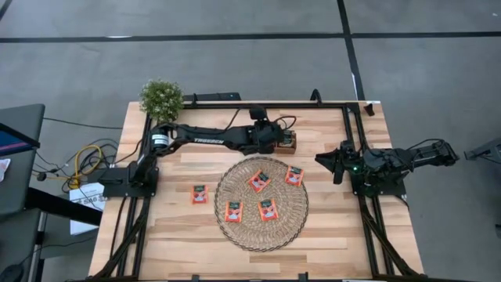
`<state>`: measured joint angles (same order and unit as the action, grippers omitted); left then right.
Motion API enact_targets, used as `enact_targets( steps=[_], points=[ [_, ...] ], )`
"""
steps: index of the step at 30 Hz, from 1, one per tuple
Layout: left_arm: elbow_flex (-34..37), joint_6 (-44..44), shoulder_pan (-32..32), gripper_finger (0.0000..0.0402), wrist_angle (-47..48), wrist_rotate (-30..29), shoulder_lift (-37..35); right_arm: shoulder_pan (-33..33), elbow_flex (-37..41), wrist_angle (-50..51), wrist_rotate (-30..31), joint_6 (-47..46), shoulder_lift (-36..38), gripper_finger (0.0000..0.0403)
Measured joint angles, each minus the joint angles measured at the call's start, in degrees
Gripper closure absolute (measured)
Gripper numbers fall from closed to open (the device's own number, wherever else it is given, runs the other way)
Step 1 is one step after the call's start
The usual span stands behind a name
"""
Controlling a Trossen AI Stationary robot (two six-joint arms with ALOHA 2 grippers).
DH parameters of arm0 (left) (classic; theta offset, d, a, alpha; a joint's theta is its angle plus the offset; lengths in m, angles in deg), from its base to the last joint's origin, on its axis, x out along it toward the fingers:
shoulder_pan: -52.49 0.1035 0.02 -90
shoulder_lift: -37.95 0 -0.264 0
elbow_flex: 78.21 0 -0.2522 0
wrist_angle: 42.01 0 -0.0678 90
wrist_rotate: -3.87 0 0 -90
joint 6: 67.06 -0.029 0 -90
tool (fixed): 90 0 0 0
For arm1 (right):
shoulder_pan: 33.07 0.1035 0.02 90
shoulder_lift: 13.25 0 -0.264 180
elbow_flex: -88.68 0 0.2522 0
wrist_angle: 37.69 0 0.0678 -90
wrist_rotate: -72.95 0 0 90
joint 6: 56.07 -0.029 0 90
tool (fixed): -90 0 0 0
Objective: Pick & Place Tea
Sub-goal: Put the red tea bag into the middle section of the wooden organizer
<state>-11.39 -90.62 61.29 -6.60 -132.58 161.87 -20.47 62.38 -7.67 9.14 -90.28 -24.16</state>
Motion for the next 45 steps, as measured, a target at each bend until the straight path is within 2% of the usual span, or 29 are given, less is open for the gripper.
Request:
enact_targets(
  steps=[7, 12, 16, 23, 29, 45],
  points=[
    [3.2, 0.9, -1.5, 0.0401, -0.7, -1.9, -0.1, 0.0, 0.0, 0.0, -0.3, 0.1, 0.0, 0.0317],
    [7.6, -1.3, -2.1, 0.0401, -6.0, -5.7, -0.1, 0.0, 0.0, 0.0, -0.3, 0.1, 0.0, 0.0317],
    [9.3, -1.7, -2.1, 0.0401, -9.9, -5.8, -0.1, 0.0, 0.0, 0.0, -0.3, 0.1, 0.0, 0.0317],
    [9.4, -1.4, -3.5, 0.0401, -10.7, -5.7, -0.2, 0.0, 0.0, 0.0, -0.4, 0.1, 0.0, 0.0317],
    [9.4, -1.2, -4.7, 0.0401, -10.7, -3.3, -0.2, 0.0, 0.0, 0.0, -0.4, 0.1, 0.0, 0.0317],
    [9.4, -1.1, -3.0, 0.0401, -9.0, -5.3, -0.2, 0.0, 0.0, -0.1, -0.5, -0.3, 0.0, 0.0317]
  ],
)
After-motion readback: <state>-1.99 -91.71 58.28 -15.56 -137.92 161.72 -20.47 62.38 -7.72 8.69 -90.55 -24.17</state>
